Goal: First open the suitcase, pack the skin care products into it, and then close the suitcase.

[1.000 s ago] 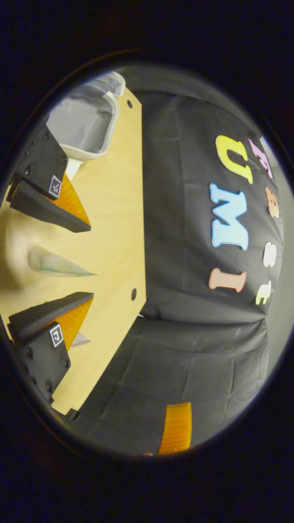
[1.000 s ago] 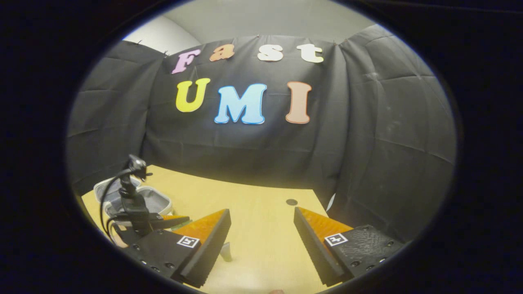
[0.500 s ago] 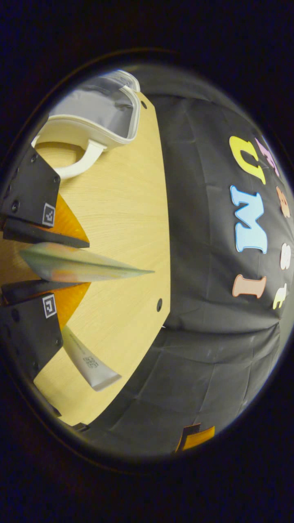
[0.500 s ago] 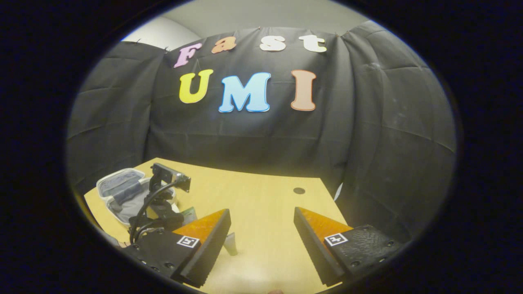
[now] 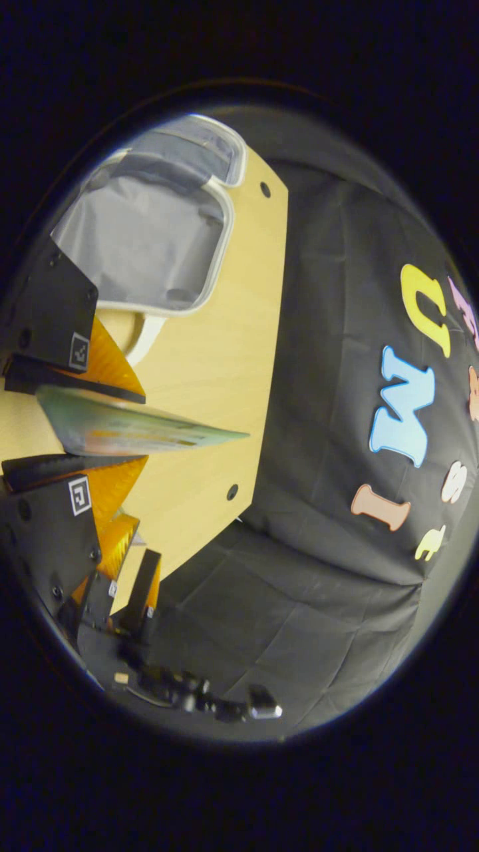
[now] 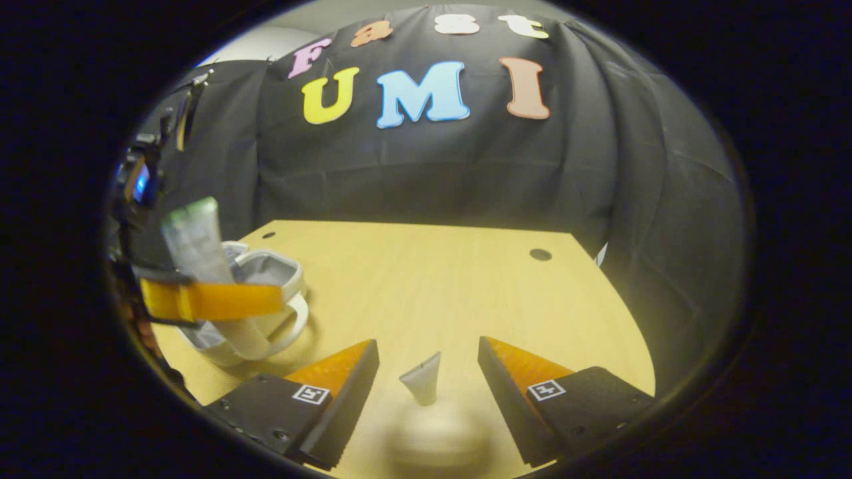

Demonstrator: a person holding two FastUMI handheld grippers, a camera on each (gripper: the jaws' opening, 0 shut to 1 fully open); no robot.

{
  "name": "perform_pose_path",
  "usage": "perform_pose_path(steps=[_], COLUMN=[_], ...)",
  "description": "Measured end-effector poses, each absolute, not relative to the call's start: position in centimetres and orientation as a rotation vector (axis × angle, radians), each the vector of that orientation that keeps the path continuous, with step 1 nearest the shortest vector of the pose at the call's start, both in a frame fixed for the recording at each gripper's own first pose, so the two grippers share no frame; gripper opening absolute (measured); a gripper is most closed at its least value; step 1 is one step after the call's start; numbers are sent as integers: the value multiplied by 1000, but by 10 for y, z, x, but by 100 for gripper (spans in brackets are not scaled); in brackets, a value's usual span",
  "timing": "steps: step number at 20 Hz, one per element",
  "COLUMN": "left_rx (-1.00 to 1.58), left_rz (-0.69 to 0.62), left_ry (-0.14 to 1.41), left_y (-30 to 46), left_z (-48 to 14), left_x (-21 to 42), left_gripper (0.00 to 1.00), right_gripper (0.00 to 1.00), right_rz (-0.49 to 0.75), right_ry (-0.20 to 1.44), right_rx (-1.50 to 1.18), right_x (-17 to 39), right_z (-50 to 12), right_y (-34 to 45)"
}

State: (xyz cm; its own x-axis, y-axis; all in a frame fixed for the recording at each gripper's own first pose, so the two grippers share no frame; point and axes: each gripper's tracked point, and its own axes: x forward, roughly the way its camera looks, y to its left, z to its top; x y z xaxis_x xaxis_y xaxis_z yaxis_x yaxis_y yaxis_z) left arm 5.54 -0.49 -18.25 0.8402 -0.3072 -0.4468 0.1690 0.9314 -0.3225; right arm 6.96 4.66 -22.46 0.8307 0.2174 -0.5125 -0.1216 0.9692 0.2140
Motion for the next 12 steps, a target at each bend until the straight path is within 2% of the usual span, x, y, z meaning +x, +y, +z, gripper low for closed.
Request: perform_pose_path(steps=[2, 4, 6, 7, 8, 12], left_rx=[-268, -251, -243, -234, -221, -162], left_rz=[-215, -178, -149, -139, -123, -116], left_ry=[535, 567, 615, 644, 670, 806], left_y=[29, 60, 91, 106, 122, 167], left_z=[-176, -180, -195, -204, -214, -260], left_x=[40, 30, 26, 26, 27, 38], left_gripper=[43, 43, 43, 43, 43, 43], right_gripper=[86, 73, 36, 24, 27, 22], right_rz=[196, 188, 143, 142, 133, 128], right_ry=[636, 692, 710, 723, 733, 703], right_rx=[204, 242, 279, 307, 327, 393], right_x=[71, 70, 71, 70, 68, 42], right_z=[-250, -263, -268, -268, -266, -222], right_y=[57, 61, 60, 65, 69, 101])
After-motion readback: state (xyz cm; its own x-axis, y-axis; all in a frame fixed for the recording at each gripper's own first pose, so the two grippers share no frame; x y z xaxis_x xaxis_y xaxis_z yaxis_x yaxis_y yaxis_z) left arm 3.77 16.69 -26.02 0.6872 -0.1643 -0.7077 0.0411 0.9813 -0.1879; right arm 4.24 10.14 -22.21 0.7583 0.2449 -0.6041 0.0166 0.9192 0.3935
